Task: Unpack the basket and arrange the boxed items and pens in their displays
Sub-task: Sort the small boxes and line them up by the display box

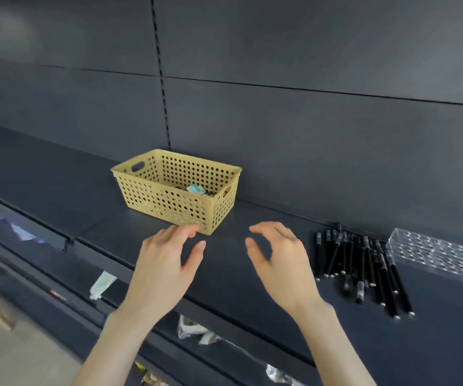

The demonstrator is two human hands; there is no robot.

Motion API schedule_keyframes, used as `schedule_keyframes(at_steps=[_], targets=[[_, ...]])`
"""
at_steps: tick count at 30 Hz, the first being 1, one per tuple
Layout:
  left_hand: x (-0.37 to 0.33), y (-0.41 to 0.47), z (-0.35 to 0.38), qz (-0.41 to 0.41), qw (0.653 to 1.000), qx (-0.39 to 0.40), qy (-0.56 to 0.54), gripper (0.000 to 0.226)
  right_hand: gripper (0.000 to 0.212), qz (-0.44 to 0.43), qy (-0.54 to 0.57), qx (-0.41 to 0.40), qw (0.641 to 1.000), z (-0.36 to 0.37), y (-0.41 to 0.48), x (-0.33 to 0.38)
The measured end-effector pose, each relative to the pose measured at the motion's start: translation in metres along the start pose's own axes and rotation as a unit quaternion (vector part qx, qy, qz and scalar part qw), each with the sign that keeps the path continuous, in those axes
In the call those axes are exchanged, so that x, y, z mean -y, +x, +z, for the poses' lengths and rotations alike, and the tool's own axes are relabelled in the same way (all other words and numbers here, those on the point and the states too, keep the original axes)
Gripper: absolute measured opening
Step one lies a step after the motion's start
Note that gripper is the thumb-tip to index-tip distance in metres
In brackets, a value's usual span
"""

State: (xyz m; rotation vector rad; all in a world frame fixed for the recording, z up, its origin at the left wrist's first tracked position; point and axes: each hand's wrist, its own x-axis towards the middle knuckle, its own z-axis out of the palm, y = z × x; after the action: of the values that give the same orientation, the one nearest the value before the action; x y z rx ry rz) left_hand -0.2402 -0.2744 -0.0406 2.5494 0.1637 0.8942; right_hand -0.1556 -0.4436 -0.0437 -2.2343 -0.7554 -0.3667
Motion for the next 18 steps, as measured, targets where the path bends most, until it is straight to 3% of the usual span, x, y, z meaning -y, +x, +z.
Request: schedule_keyframes(at_steps=[10, 14, 18], targets=[[0.111, 0.126, -0.004, -0.016, 0.999, 0.027, -0.041, 0.026, 0.024, -0.018, 0.017, -0.002, 1.0, 0.078, 0.138, 0.027], [0.152, 0.175, 0.0, -0.019, 0.992, 0.108, -0.057, 0.029, 0.025, -0.005, -0.018, 0.038, 0.999, 0.104, 0.177, 0.031], [0.193, 0.222, 0.01, 0.003, 0.967, 0.253, -0.025, 0.033, 0.025, 0.031, -0.063, 0.075, 0.995, 0.126, 0.21, 0.032]])
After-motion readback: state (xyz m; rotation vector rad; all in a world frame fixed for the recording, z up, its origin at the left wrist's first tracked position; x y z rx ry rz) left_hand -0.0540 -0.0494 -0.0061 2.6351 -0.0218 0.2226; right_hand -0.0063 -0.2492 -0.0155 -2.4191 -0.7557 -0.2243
